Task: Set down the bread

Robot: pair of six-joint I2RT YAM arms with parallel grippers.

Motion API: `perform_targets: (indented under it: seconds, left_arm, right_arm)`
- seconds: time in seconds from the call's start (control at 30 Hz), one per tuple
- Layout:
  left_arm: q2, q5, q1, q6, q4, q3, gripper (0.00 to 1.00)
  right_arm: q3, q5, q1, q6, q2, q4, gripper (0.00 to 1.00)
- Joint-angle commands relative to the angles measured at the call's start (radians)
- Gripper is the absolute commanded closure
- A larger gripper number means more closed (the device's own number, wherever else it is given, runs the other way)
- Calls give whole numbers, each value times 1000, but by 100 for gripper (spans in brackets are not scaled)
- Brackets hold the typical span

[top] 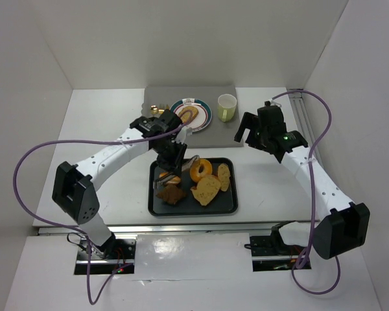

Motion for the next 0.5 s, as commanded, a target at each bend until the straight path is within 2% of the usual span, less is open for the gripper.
perform_targets:
  seconds: [0.0,0.47]
  left_arm:
    - [-74,-36,35,-11,-33,53,100]
    - [-99,-45,118,-25,-33,160,100]
  right_arm:
    - [-7,-6,-7,1,3,28,0]
    - [-7,-6,-7,1,21,46,0]
